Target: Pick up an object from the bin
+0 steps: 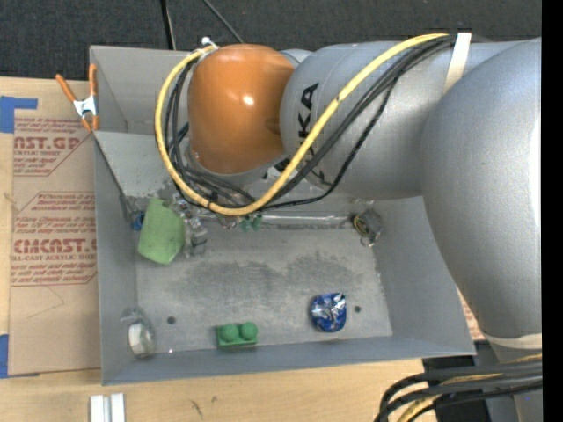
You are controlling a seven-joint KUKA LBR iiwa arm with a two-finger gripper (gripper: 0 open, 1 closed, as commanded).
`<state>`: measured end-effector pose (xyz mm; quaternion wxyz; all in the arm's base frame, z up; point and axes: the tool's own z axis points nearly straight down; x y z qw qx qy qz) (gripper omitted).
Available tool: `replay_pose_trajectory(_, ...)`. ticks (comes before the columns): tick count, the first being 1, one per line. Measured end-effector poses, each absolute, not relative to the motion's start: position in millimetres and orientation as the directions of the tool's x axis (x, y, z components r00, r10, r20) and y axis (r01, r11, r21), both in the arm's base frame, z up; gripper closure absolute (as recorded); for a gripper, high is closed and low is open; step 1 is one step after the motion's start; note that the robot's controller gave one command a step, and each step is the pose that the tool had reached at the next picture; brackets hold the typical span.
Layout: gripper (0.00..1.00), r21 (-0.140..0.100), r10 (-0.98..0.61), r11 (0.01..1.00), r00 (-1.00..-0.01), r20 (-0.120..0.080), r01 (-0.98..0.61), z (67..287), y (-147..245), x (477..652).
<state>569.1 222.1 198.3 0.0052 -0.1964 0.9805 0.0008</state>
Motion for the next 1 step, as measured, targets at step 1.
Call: replay_pose_trajectory(1,1.00,-0.003,-0.582,0.813,-0.813,-0.010,-0.582,302.3,205.8,584.2)
